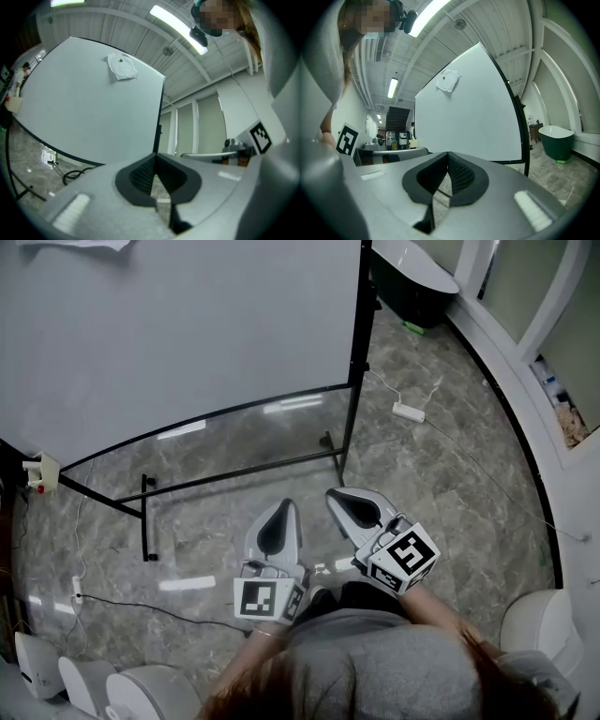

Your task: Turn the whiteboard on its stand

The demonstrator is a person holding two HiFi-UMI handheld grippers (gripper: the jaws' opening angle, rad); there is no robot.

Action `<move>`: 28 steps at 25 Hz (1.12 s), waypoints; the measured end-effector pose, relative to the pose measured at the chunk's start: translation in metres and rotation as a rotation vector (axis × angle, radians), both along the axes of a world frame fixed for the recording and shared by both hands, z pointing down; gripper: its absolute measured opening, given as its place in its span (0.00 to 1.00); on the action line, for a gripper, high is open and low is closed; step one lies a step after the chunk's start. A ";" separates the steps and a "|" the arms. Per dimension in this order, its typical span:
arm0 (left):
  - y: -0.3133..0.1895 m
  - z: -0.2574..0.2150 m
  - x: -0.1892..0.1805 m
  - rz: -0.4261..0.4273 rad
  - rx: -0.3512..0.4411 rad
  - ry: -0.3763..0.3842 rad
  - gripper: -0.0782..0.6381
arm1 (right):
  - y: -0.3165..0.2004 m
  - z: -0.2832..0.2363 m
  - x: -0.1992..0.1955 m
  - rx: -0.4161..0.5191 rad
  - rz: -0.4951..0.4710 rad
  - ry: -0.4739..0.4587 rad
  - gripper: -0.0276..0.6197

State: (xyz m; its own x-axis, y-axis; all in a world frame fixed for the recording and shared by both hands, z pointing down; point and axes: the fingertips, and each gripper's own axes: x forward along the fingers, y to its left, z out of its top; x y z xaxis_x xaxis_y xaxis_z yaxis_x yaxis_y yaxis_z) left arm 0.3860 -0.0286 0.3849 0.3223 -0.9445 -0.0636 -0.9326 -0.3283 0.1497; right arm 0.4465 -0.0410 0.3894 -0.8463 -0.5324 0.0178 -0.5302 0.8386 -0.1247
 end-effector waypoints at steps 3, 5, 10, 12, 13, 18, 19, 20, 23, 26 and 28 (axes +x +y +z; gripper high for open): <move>0.000 -0.001 0.003 -0.013 -0.007 0.005 0.11 | 0.002 -0.005 0.000 0.007 -0.020 0.001 0.05; -0.001 -0.003 0.009 -0.012 -0.005 0.009 0.11 | 0.002 -0.009 0.005 0.019 -0.024 0.001 0.05; -0.003 -0.005 0.026 0.001 -0.004 0.006 0.11 | 0.000 -0.011 0.021 0.021 -0.012 0.003 0.05; -0.003 -0.007 0.030 0.003 0.000 0.005 0.11 | 0.000 -0.010 0.026 0.026 -0.010 0.005 0.05; -0.003 -0.007 0.032 0.003 0.002 0.003 0.11 | 0.000 -0.011 0.027 0.028 -0.012 0.006 0.05; -0.003 -0.008 0.042 0.013 0.017 -0.023 0.11 | 0.003 -0.013 0.033 0.040 -0.014 0.001 0.05; -0.003 -0.009 0.043 0.013 0.018 -0.024 0.11 | 0.003 -0.014 0.034 0.042 -0.014 -0.001 0.05; -0.003 -0.009 0.045 0.013 0.018 -0.022 0.11 | 0.003 -0.015 0.035 0.044 -0.015 -0.002 0.05; -0.004 -0.012 0.046 0.009 0.019 -0.016 0.11 | 0.004 -0.017 0.036 0.054 -0.020 0.003 0.05; -0.003 -0.011 0.048 0.012 0.020 -0.023 0.11 | 0.006 -0.017 0.035 0.069 -0.022 0.029 0.05; -0.002 -0.010 0.050 0.017 0.021 -0.025 0.11 | 0.007 -0.016 0.035 0.076 -0.021 0.040 0.05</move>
State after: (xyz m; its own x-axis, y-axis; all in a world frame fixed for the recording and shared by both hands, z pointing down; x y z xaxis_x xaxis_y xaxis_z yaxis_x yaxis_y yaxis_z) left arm 0.4360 -0.0307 0.3744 0.3401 -0.9374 -0.0749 -0.9302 -0.3470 0.1194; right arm 0.4819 -0.0336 0.3732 -0.8569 -0.5153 0.0121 -0.5153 0.8561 -0.0390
